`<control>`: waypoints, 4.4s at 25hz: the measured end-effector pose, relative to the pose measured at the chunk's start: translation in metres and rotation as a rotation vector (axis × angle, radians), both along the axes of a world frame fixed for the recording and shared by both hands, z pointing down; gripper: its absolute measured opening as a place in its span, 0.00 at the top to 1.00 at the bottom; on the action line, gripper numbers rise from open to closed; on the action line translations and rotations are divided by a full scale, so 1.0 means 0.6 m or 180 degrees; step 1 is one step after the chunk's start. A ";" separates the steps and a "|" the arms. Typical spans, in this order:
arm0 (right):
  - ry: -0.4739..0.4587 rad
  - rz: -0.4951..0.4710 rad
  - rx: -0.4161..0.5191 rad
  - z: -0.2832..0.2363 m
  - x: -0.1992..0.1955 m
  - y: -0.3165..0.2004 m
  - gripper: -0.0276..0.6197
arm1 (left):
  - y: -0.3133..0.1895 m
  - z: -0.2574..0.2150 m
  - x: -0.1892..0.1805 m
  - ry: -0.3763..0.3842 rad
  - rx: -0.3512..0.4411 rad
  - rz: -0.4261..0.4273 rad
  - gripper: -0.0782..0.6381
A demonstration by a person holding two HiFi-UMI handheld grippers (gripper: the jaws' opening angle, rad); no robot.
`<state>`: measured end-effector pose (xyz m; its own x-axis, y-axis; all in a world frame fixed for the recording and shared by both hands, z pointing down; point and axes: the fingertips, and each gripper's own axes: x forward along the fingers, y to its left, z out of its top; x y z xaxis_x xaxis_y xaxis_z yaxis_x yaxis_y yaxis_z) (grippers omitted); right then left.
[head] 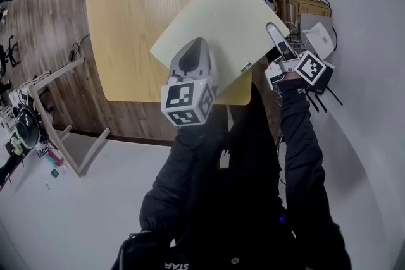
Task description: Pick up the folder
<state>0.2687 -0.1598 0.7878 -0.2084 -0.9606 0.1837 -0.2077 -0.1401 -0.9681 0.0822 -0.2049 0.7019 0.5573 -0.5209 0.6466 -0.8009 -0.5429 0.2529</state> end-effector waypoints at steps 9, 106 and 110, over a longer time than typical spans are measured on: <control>-0.0019 -0.0086 0.0107 -0.047 -0.011 -0.005 0.48 | 0.000 -0.026 0.003 0.0042 0.0037 -0.0033 0.84; 0.4456 -0.1193 0.1810 -0.933 -0.554 -0.051 0.51 | -0.037 -0.713 -0.372 0.0796 0.1815 -0.0858 0.84; 0.4458 -0.1212 0.1806 -0.928 -0.553 -0.050 0.51 | -0.035 -0.706 -0.370 0.0797 0.1800 -0.0860 0.84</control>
